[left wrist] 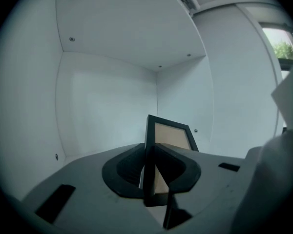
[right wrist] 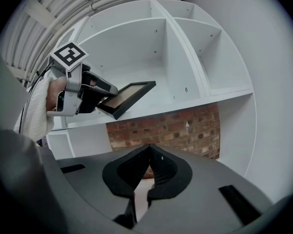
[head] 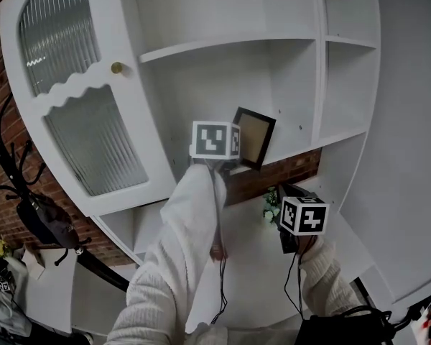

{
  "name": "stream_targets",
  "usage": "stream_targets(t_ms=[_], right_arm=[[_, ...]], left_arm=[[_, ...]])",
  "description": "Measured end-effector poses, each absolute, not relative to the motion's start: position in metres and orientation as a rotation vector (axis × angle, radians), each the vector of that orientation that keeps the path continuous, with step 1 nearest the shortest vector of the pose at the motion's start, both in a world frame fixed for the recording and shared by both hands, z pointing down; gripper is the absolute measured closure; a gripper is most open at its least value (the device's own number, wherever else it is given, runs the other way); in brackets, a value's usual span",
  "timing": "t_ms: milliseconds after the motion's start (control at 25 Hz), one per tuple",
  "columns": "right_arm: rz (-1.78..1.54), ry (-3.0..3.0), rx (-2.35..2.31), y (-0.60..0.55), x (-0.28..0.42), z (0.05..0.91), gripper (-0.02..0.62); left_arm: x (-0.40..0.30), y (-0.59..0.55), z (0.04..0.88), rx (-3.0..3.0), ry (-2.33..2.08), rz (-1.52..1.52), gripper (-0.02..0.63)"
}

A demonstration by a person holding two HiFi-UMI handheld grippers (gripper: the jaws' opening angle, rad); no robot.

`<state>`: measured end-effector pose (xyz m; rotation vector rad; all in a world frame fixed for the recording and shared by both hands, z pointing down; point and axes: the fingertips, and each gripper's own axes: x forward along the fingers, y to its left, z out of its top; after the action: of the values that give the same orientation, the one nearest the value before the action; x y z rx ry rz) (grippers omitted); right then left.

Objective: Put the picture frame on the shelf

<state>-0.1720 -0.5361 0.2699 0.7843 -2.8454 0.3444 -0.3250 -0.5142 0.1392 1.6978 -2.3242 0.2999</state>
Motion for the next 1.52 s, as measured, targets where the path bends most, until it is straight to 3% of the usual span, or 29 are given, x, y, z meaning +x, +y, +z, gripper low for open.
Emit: stream_targets(t_ms=[520,840,1520], right_arm=[[0.409,-2.806,0.759,-0.542,-0.184,0.297,0.571],[0.405,-2.794,0.766,-0.537,-0.179,0.298,0.571],[0.385,-2.797,0.745,-0.486,-0.154,0.298,0.571]], left_arm=[[-0.339,-0.542,0.162,1.65,-2.273,0.404,0.538],[-0.341,-0.534,0.155,1.667,-2.281,0.315,0.517],[-0.285,-0.454,0.103,1.816,-2.4,0.179,0.518]])
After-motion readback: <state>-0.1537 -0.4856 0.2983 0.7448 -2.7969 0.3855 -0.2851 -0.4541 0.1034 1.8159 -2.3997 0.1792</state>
